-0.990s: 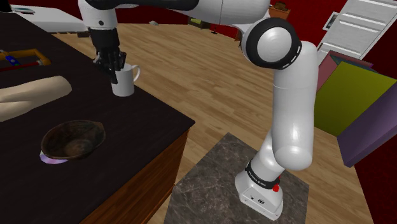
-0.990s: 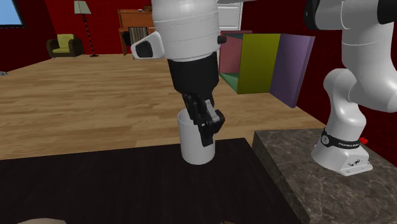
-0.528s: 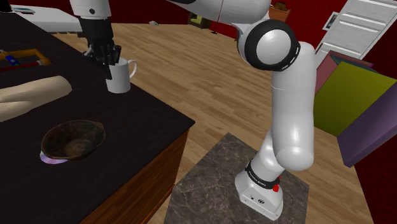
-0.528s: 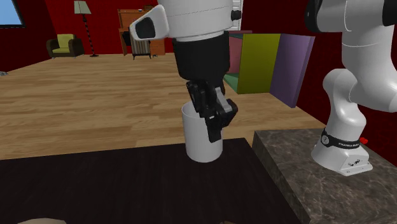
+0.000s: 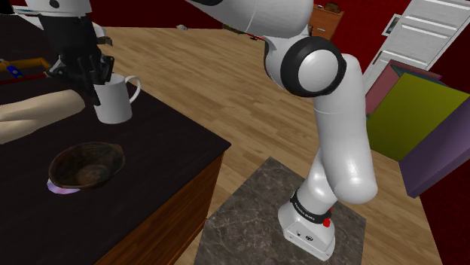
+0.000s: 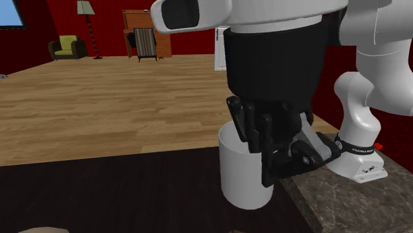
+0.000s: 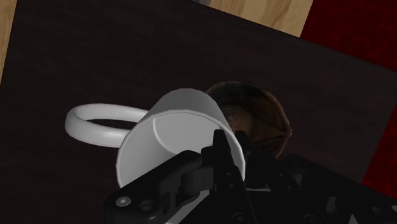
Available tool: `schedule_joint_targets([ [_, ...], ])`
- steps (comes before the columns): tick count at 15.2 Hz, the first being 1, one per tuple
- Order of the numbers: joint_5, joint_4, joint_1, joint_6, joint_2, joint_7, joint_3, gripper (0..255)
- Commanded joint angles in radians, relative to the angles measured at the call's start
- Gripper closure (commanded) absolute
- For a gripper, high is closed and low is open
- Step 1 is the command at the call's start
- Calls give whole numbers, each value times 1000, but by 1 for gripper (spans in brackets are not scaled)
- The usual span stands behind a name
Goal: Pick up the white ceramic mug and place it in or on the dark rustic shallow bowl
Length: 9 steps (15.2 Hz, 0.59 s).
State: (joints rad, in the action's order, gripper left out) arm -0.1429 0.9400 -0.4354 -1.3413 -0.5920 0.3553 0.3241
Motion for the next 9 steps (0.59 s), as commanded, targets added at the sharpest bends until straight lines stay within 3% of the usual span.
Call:
schedule_joint_targets([
  [1,-9,-77,-44,33,-43,35,4,255],
  [3,-28,-247,-118,108,-136,76,4,255],
  [9,-8,-16,-74,-37,-52,82,13,255],
])
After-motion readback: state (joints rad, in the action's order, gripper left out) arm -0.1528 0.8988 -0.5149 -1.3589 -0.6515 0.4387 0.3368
